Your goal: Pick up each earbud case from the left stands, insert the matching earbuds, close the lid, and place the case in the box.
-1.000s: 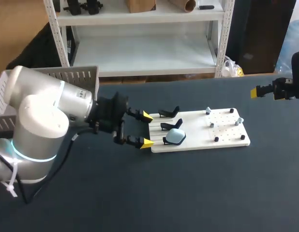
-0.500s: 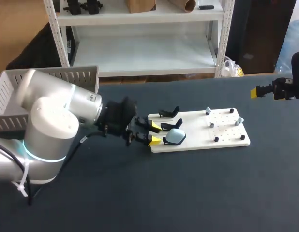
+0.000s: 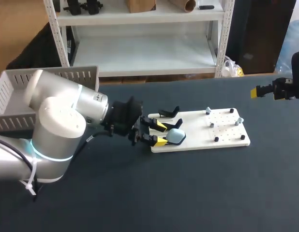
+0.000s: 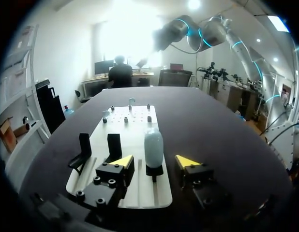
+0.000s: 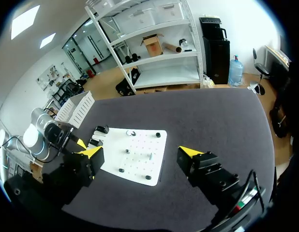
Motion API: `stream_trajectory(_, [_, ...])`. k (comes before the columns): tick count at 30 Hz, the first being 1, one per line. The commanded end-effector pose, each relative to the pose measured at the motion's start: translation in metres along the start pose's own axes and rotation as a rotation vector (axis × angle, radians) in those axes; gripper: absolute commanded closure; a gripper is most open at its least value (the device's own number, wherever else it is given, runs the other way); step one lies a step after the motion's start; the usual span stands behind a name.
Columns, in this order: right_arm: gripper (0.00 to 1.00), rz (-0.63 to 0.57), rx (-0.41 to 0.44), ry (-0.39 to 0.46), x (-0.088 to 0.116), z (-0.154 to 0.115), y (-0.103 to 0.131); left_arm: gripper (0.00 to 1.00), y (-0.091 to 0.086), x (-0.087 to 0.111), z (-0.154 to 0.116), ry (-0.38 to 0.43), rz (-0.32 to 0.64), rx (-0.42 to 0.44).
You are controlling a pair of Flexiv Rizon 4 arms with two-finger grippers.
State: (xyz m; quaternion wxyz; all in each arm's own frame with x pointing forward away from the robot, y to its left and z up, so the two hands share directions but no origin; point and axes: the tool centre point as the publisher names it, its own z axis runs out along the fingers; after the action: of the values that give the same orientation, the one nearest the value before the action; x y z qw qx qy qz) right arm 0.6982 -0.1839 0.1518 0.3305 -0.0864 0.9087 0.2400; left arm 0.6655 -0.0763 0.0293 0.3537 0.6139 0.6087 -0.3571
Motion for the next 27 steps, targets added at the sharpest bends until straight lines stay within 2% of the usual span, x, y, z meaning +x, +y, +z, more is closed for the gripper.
stream_trajectory(1, [0.00, -0.001, -0.005, 0.000, 0.000, 0.000, -0.001, 0.52, 0.007, 0.001, 0.007, 0.002, -0.003, 0.001])
stream_trajectory(7, [0.00, -0.001, -0.005, 0.000, 0.000, 0.000, -0.001, 0.50, 0.008, -0.001, 0.010, 0.002, -0.004, 0.014])
stream_trajectory(11, [0.00, -0.001, -0.005, 0.000, 0.000, 0.000, -0.001, 0.44, 0.007, -0.001, 0.014, 0.002, -0.007, 0.021])
stream_trajectory(20, [0.00, -0.001, -0.005, 0.000, 0.000, 0.000, -0.001, 0.50, 0.011, 0.000, 0.021, 0.008, -0.018, 0.019])
stream_trajectory(27, [0.00, -0.001, -0.005, 0.000, 0.000, 0.000, -0.001, 0.51, 0.009, -0.001, 0.025, 0.008, -0.019, 0.026])
